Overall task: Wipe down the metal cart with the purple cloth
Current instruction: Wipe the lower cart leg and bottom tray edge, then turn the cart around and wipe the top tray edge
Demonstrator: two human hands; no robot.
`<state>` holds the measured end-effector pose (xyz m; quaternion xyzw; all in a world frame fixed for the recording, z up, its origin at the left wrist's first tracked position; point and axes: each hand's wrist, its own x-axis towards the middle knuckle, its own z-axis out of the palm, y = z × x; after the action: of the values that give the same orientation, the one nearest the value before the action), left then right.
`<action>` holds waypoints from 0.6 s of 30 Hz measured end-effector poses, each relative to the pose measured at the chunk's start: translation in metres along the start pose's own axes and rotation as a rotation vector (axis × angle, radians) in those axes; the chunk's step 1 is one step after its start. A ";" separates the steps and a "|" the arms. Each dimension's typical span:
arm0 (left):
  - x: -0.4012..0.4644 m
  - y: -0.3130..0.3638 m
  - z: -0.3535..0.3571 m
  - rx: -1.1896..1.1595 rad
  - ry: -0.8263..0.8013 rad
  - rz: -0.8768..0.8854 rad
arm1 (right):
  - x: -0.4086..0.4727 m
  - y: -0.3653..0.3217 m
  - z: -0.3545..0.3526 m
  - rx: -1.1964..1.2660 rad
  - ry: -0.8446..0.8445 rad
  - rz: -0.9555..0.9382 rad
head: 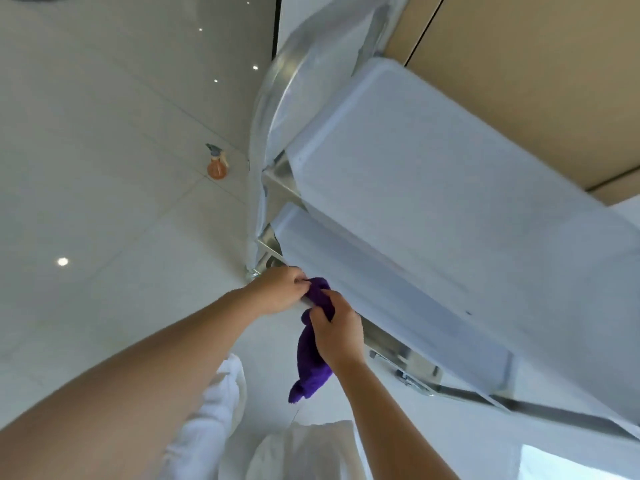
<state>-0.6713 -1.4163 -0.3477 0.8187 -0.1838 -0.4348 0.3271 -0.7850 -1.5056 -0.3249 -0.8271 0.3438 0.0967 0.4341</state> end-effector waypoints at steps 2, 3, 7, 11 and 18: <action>-0.028 0.024 -0.028 -0.286 0.012 -0.019 | -0.018 -0.039 -0.022 0.087 0.042 -0.013; -0.043 0.037 -0.042 -0.403 0.003 -0.034 | -0.025 -0.057 -0.032 0.124 0.062 -0.028; -0.089 0.078 -0.087 -0.600 -0.092 -0.033 | -0.048 -0.121 -0.065 0.221 0.127 -0.069; -0.114 0.107 -0.130 -0.504 -0.075 0.084 | -0.062 -0.167 -0.088 0.323 0.180 -0.071; -0.093 0.134 -0.217 -0.488 0.331 0.168 | -0.038 -0.223 -0.114 0.542 0.184 0.081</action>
<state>-0.5446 -1.3766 -0.1107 0.7577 -0.0852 -0.2981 0.5742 -0.6838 -1.4900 -0.0934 -0.6717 0.4277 -0.0570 0.6022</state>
